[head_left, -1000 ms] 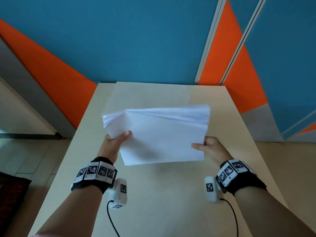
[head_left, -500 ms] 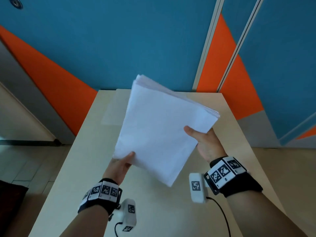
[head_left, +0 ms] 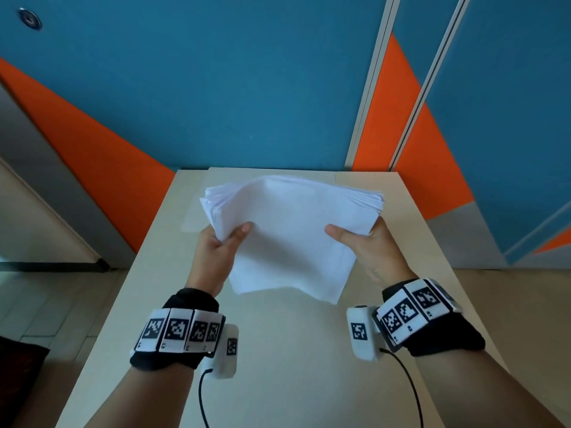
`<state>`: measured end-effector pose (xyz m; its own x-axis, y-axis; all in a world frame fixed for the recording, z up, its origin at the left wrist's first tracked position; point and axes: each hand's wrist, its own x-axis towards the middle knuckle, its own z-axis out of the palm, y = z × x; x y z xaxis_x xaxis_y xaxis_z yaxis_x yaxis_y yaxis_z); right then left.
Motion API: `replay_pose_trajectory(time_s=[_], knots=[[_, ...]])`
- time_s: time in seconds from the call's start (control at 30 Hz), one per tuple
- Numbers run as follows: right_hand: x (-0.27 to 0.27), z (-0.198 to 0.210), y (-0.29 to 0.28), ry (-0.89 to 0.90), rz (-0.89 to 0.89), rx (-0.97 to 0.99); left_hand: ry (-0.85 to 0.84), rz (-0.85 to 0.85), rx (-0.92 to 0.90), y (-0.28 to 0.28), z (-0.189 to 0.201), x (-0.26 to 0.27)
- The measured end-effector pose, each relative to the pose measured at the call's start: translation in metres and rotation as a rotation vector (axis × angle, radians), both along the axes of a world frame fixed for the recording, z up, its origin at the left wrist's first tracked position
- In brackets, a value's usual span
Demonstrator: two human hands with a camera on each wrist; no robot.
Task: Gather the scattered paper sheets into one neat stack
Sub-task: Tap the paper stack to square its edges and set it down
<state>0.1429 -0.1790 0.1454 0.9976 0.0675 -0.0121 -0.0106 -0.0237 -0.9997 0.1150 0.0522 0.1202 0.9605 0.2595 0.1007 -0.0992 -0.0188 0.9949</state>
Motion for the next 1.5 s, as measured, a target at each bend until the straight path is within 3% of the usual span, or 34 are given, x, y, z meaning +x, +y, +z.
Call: replay_pose_trajectory(time_s=[0.23, 0.37, 0.53, 0.63, 0.7, 0.87, 0.97, 1.03, 1.13, 1.23, 1.5], knots=[[-0.008, -0.035, 0.002, 0.153, -0.064, -0.083, 0.113, -0.017, 0.033, -0.008, -0.033, -0.007], [-0.012, -0.029, 0.001, 0.035, -0.117, 0.072, -0.022, 0.088, 0.124, -0.012, -0.025, -0.01], [-0.011, -0.001, 0.016, -0.259, -0.318, 0.131, -0.315, 0.168, 0.513, -0.015, 0.0, -0.007], [-0.005, 0.002, 0.024, -0.296, -0.421, 0.118, -0.388, 0.18, 0.736, -0.015, 0.007, -0.006], [-0.002, 0.0, 0.023, -0.3, -0.459, 0.107, -0.407, 0.175, 0.791, -0.012, 0.006, -0.005], [-0.004, -0.002, 0.014, -0.315, -0.332, 0.113, -0.37, 0.132, 0.643, -0.007, 0.008, -0.003], [-0.002, -0.011, -0.003, -0.248, -0.096, 0.174, -0.215, 0.081, 0.322, -0.002, 0.004, 0.001], [0.0, -0.022, -0.012, -0.141, 0.035, 0.108, -0.087, -0.004, 0.092, 0.003, -0.003, 0.006], [-0.002, -0.04, -0.015, 0.059, 0.087, 0.018, 0.057, -0.164, -0.1, 0.009, -0.021, 0.011], [-0.002, -0.062, -0.01, 0.197, 0.055, -0.089, 0.172, -0.206, -0.085, 0.008, -0.037, 0.017], [0.023, -0.077, -0.003, 0.238, -0.05, -0.1, 0.116, -0.19, -0.069, 0.015, -0.05, 0.045]])
